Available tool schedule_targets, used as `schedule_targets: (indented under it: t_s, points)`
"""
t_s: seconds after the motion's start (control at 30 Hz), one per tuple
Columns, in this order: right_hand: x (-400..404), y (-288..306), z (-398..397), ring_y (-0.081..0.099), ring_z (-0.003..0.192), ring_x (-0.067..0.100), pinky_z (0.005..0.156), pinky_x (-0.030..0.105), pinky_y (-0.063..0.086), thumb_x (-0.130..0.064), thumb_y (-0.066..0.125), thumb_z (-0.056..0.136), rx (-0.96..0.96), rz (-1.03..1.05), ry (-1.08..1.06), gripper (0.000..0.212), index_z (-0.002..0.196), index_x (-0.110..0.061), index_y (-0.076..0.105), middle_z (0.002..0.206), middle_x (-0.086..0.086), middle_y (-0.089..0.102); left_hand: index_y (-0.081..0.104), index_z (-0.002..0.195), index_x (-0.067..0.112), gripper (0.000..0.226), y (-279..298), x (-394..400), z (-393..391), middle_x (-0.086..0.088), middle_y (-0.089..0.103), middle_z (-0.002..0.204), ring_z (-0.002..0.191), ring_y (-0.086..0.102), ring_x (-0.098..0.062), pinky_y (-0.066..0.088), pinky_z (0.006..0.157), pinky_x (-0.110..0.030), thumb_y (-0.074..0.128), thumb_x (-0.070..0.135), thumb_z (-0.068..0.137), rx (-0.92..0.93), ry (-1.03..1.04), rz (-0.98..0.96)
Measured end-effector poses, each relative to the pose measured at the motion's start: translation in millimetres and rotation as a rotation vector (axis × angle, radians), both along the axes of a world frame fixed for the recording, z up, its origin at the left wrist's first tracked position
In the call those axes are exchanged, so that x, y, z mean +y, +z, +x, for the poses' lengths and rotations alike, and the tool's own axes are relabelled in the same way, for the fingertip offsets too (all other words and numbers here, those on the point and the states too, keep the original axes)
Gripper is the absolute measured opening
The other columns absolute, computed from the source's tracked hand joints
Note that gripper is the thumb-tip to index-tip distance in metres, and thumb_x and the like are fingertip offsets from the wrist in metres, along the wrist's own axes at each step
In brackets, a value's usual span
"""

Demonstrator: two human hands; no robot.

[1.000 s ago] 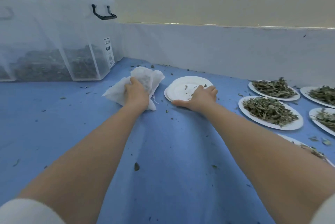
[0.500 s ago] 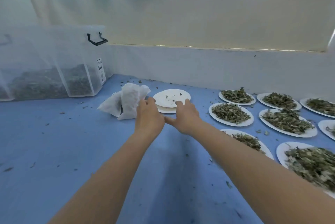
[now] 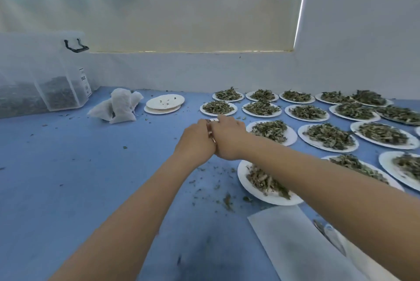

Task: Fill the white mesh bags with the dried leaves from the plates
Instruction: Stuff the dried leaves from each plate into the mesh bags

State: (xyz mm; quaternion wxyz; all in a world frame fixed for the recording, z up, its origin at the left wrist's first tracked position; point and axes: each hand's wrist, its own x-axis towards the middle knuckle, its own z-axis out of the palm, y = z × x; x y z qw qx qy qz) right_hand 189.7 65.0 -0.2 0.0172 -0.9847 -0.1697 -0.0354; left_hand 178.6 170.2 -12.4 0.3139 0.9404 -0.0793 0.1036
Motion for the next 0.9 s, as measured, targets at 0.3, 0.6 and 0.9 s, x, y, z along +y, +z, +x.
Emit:
schedule_targets:
  t_s: [0.3,0.6,0.9]
  points:
    - [-102.5,-7.8,-98.2,0.045,0.108,0.028,0.083,0.035,0.039,-0.033,0.059,0.084,-0.048,0.013,-0.027,0.028,0.105,-0.014,0.056,0.112,0.01,0.05,0.059,0.101,0.011,0.025,-19.6,-85.3,-81.8,-0.004,0.058,0.093,0.079,0.049,-0.021,0.04,0.062,-0.03,0.041,0.004,0.085,-0.002,-0.282,0.06]
    - [-135.4,-31.1,-154.4,0.051,0.099,0.016,0.085,0.034,0.033,-0.043,0.059,0.086,0.011,0.001,0.008,0.022,0.1,-0.026,0.059,0.103,-0.006,0.051,0.056,0.085,0.019,0.012,-39.6,-97.7,-136.3,0.001,0.062,0.087,0.074,0.052,-0.012,0.044,0.064,-0.026,0.063,0.022,0.077,0.105,-0.468,0.162]
    - [-132.3,-17.8,-169.5,0.05,0.105,0.014,0.089,0.033,0.03,-0.05,0.058,0.085,-0.006,-0.058,0.13,0.035,0.11,-0.026,0.058,0.112,-0.006,0.055,0.026,0.13,0.036,0.09,-42.4,-84.2,-179.4,0.019,0.046,0.099,0.087,0.05,0.003,0.039,0.064,-0.017,0.072,0.06,0.055,0.264,-0.521,0.09]
